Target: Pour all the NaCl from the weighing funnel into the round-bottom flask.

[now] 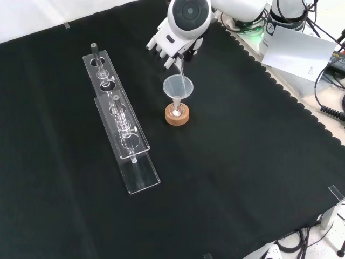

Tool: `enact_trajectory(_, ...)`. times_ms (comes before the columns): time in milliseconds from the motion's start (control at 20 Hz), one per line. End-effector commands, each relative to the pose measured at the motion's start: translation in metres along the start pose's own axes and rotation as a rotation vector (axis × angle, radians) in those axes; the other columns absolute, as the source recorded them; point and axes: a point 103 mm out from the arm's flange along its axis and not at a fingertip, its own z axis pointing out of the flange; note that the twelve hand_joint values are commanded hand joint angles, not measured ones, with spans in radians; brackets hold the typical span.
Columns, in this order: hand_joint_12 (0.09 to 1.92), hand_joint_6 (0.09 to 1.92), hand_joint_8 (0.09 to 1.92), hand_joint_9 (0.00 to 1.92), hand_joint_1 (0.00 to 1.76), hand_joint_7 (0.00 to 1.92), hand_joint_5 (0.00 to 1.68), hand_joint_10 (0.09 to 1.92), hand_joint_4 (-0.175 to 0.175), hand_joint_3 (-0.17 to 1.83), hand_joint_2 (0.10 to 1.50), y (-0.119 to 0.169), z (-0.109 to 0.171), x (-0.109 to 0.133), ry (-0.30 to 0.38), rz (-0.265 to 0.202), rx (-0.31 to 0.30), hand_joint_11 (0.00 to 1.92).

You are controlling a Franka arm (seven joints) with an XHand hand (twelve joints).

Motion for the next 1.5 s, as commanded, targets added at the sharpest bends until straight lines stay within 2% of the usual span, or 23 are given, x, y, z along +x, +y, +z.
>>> enact_trajectory(50,1.12,1.0,0.69,1.13,1.07,1.13,1.08,0.4,0.175,0.65,0.75,0.001,0.0,-0.003,-0.003,0.012,0.009,0.74)
enact_trajectory(150,1.12,1.0,0.69,1.13,1.07,1.12,1.08,0.4,0.175,0.65,0.75,0.001,-0.003,0.0,-0.032,0.013,0.012,0.74)
enact_trajectory(450,1.12,1.0,0.69,1.13,1.07,1.12,1.08,0.4,0.175,0.66,0.75,0.001,-0.01,0.003,-0.062,0.006,0.005,0.74)
enact_trajectory(700,1.12,1.0,0.69,1.13,1.07,1.12,1.08,0.4,0.175,0.66,0.75,0.003,-0.007,0.001,-0.056,0.002,0.004,0.74)
enact_trajectory(1500,1.12,1.0,0.69,1.13,1.07,1.12,1.08,0.4,0.175,0.66,0.74,0.003,-0.011,0.005,-0.117,0.016,0.014,0.74)
